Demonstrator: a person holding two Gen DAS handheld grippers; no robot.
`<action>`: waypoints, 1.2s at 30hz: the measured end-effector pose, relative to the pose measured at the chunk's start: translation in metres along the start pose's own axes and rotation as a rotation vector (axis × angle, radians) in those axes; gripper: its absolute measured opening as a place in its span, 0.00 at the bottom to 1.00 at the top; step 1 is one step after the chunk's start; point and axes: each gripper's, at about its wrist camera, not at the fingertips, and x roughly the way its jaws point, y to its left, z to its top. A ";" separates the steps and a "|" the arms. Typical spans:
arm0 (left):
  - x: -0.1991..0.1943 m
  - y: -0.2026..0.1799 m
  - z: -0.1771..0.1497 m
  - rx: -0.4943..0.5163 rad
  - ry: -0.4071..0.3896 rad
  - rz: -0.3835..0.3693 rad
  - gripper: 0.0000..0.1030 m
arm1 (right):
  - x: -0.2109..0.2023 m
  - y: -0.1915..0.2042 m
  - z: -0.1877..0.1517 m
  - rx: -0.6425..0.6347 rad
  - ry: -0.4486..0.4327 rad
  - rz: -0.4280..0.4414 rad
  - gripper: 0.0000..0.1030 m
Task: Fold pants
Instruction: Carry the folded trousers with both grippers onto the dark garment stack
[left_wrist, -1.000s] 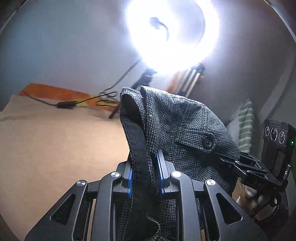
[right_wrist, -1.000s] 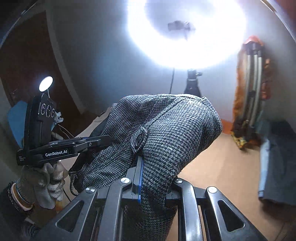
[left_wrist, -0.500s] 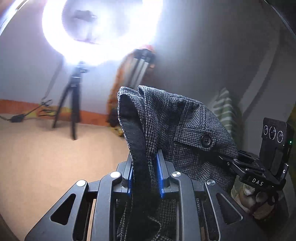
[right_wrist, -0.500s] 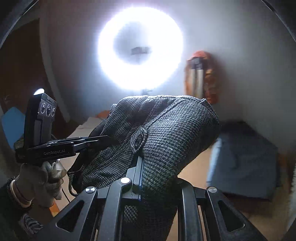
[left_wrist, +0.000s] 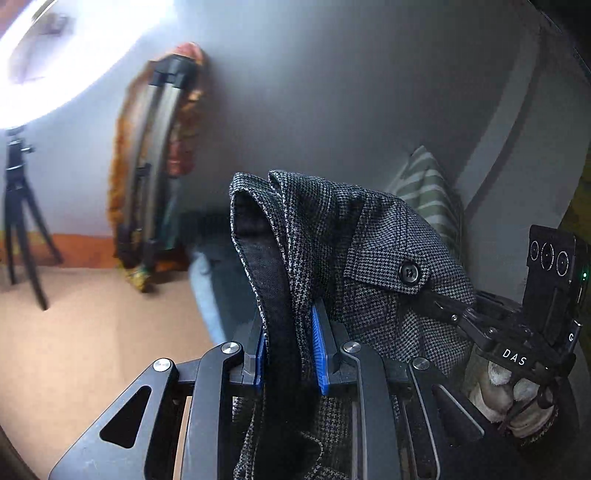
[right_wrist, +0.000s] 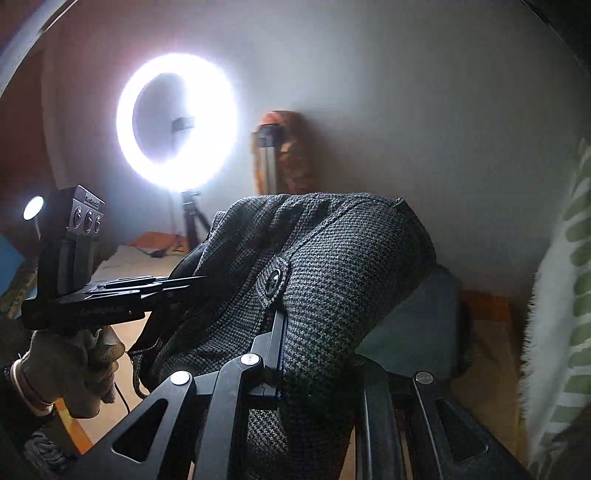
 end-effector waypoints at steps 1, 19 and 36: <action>0.005 -0.002 0.002 0.003 0.001 -0.002 0.18 | 0.000 -0.008 0.001 0.002 -0.001 -0.011 0.13; 0.107 0.003 0.044 -0.007 -0.011 0.031 0.18 | 0.075 -0.108 0.044 -0.045 0.003 -0.054 0.13; 0.163 0.028 0.038 0.025 0.034 0.162 0.13 | 0.187 -0.153 0.024 -0.023 0.110 -0.079 0.17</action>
